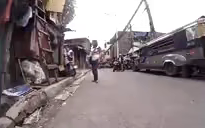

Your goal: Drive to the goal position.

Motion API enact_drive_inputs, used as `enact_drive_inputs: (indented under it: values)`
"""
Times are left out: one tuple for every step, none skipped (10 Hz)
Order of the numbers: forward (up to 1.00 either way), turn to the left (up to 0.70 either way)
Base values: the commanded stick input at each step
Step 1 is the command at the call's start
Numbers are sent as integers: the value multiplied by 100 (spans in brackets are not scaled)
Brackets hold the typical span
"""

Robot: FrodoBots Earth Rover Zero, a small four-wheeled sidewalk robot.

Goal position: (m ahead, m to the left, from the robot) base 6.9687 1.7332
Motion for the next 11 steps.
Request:
enact_drive_inputs:
  values:
    - [67,0]
    - [0,0]
    - [0,0]
    - [0,0]
    - [0,0]
    - [0,0]
    - [0,0]
    - [0,0]
    - [0,0]
    - [0,0]
    - [42,0]
